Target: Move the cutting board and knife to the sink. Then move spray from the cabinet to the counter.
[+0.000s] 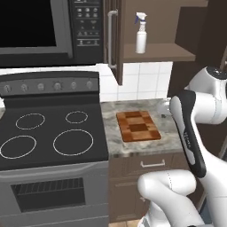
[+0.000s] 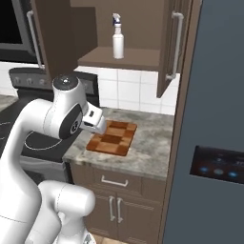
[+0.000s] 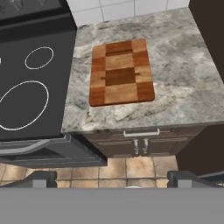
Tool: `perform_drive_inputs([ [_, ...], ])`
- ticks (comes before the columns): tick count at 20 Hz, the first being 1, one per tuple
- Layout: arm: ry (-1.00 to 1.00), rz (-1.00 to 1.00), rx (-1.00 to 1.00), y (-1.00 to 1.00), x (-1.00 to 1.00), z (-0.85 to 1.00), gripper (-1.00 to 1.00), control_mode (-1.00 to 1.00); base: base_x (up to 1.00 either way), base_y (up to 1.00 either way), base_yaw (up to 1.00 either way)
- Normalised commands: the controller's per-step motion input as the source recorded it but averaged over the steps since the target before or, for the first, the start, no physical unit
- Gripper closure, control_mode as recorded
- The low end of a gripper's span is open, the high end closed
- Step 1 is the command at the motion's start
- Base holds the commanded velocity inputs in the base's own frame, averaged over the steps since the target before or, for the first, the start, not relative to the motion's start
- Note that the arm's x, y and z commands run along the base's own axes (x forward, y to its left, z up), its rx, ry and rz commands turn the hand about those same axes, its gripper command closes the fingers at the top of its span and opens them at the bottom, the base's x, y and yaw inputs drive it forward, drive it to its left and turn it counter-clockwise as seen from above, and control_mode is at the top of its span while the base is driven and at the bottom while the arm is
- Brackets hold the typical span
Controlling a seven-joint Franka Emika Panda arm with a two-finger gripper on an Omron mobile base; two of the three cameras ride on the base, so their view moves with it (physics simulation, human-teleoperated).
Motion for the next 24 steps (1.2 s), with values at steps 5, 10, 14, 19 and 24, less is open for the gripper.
perform_drive_inputs([
  [5, 0.0, 0.0, 0.0, 0.0, 0.0, 0.0, -1.0, 1.0, 0.0, -0.03, -0.14],
  [10, 0.0, 0.0, 0.0, 0.0, 0.0, 0.0, -1.0, 1.0, 0.01, 0.0, -0.09],
  [14, 0.0, 0.0, 0.0, 0.0, 0.0, 0.0, -1.0, 1.0, 0.06, 0.0, -0.08],
  [19, 0.0, 0.0, 0.0, 0.0, 0.0, 0.0, -1.0, 1.0, 0.03, 0.0, -0.07],
  [24, 0.0, -0.02, 0.0, 0.0, 0.33, -0.06, -1.0, -1.0, 0.03, 0.0, -0.01],
])
